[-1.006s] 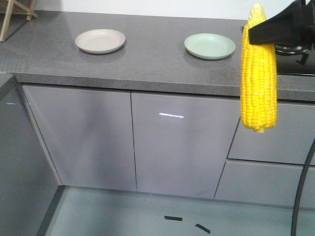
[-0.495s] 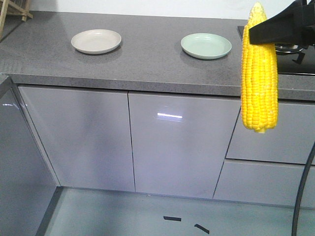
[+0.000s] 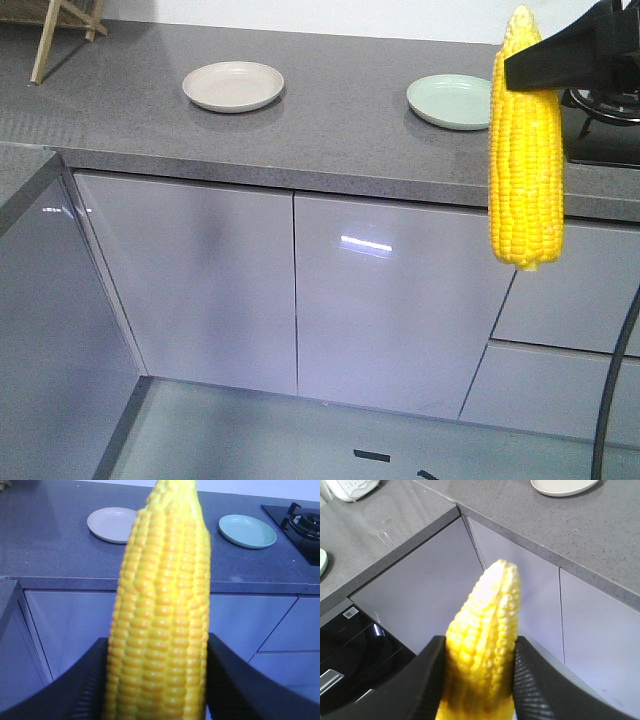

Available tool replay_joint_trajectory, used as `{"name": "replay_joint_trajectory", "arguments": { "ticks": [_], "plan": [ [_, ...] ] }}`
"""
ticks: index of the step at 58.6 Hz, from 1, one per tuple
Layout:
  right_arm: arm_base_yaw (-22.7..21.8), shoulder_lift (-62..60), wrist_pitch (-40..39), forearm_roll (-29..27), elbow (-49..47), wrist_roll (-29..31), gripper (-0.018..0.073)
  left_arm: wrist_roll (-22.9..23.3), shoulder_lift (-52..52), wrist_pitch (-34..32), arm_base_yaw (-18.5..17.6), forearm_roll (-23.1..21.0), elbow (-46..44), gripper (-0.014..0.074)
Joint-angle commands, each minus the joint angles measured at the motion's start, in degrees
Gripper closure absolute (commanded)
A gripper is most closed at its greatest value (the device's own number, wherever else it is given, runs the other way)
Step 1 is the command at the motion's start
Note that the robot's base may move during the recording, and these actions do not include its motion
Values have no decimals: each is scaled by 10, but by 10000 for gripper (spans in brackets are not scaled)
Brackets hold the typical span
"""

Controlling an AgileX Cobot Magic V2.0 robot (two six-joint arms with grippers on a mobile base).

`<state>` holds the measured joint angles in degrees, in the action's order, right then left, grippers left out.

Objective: Distribute corn equally
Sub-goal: 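Drive the base to the counter with the two empty plates, holding cobs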

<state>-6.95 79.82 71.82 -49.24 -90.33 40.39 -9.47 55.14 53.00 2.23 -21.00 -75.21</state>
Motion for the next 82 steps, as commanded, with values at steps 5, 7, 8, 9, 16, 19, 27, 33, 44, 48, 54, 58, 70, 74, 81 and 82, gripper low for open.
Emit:
{"name": "replay_joint_trajectory", "arguments": {
  "ticks": [5, 7, 8, 9, 16, 19, 27, 33, 44, 48, 54, 58, 70, 74, 81, 82],
  "plan": [
    [-5, -17, -20, -34, -17, 2, 564, -1, -6, -38, -2, -15, -16, 603],
    [-5, -17, -20, -34, -17, 2, 564, -1, -6, -38, -2, -15, -16, 603],
    [-5, -17, -20, -34, -17, 2, 564, -1, -6, -38, -2, -15, -16, 603],
    [-5, -17, -20, -34, -17, 2, 564, -1, -6, -38, -2, -15, -16, 603],
    [-5, -17, -20, -34, -17, 2, 564, -1, -6, -38, -2, -15, -16, 603],
    [-5, -17, -20, -34, -17, 2, 564, -1, -6, -38, -2, -15, -16, 603],
    [-5, -17, -20, -34, -17, 2, 564, -1, -6, -38, -2, -15, -16, 603],
    [-5, -17, -20, -34, -17, 2, 564, -1, -6, -38, -2, -15, -16, 603],
    [-5, -17, -20, -34, -17, 2, 564, -1, -6, -38, -2, -15, -16, 603],
    [-5, -17, -20, -34, -17, 2, 564, -1, -6, -38, -2, -15, -16, 603],
    [-5, -17, -20, -34, -17, 2, 564, -1, -6, -38, -2, -15, -16, 603],
    [-5, -17, -20, -34, -17, 2, 564, -1, -6, -38, -2, -15, -16, 603],
    [-5, -17, -20, -34, -17, 2, 564, -1, -6, -38, -2, -15, -16, 603],
    [-5, -17, -20, -34, -17, 2, 564, -1, -6, -38, -2, -15, -16, 603],
    [-5, -17, -20, -34, -17, 2, 564, -1, -6, -38, -2, -15, -16, 603],
    [-5, -17, -20, -34, -17, 2, 564, -1, -6, -38, -2, -15, -16, 603]
  ]
}}
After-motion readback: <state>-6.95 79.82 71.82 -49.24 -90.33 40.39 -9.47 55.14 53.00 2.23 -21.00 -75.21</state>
